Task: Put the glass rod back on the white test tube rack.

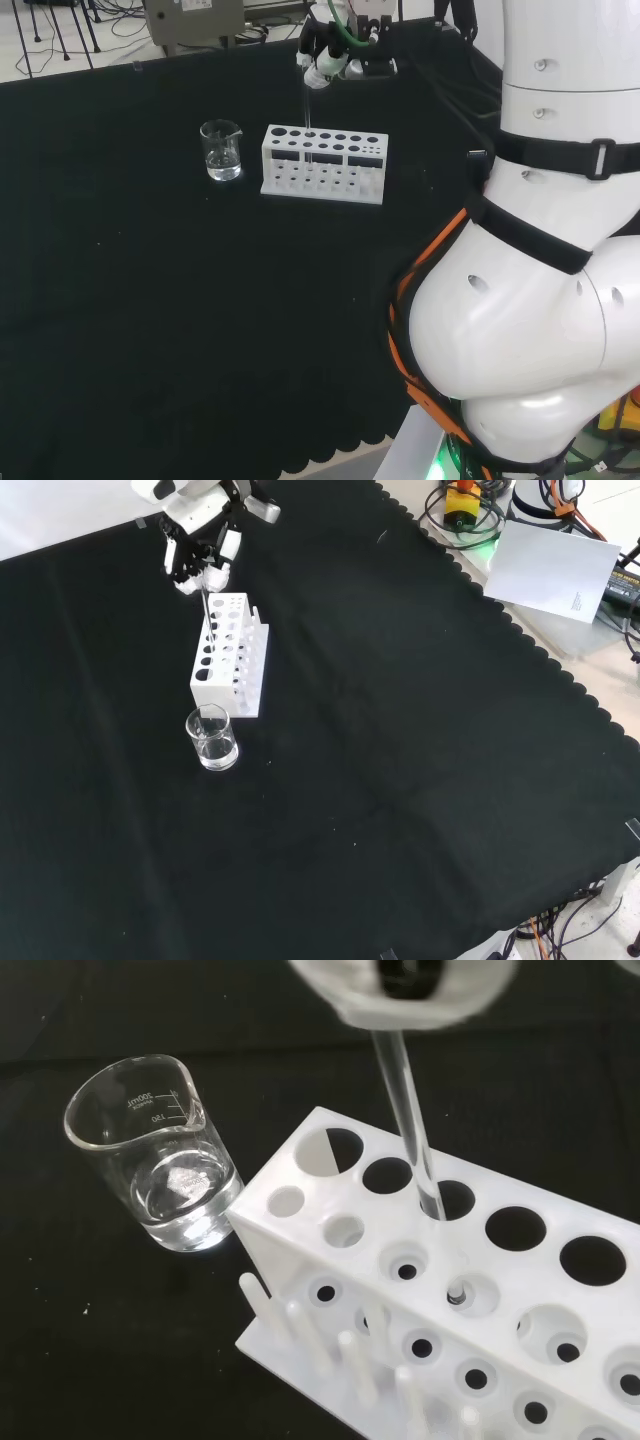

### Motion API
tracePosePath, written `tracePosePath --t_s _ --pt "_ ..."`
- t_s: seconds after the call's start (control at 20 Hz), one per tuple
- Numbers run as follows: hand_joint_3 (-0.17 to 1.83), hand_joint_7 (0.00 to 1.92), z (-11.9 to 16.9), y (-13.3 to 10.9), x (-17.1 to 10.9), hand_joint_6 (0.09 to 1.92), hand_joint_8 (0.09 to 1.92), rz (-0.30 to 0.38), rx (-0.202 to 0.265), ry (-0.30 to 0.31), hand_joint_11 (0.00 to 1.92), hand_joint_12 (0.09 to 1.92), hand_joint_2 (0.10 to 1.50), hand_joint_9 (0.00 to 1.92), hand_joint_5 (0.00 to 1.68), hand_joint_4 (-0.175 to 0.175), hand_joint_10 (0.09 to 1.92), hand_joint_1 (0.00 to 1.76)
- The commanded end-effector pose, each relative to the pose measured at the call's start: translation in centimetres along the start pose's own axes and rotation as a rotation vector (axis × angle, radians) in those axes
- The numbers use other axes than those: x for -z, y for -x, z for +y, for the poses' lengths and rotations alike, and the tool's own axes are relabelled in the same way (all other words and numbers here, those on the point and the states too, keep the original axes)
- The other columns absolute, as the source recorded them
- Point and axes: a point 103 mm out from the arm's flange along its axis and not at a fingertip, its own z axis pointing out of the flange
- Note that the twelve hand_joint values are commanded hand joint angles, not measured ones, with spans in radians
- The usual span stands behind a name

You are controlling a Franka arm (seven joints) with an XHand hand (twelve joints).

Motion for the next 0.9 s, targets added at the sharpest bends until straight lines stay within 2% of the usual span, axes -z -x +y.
tracePosePath --t_s 0.05,0.65,0.9 --pt "-0.17 1.36 0.25 0.02 0.22 0.88 0.09 -0.015 -0.004 -0.013 1.80 0.84 0.88 1.86 0.73 -0.175 0.43 1.44" --pt "-0.17 1.31 0.41 -0.32 0.54 0.88 0.09 -0.025 -0.012 -0.015 1.85 0.89 0.86 1.86 0.67 -0.175 0.42 1.45" --pt "-0.17 1.31 -0.08 -0.15 1.14 0.88 0.09 -0.004 -0.008 0.013 1.85 0.89 0.86 1.86 0.67 -0.175 0.42 1.46"
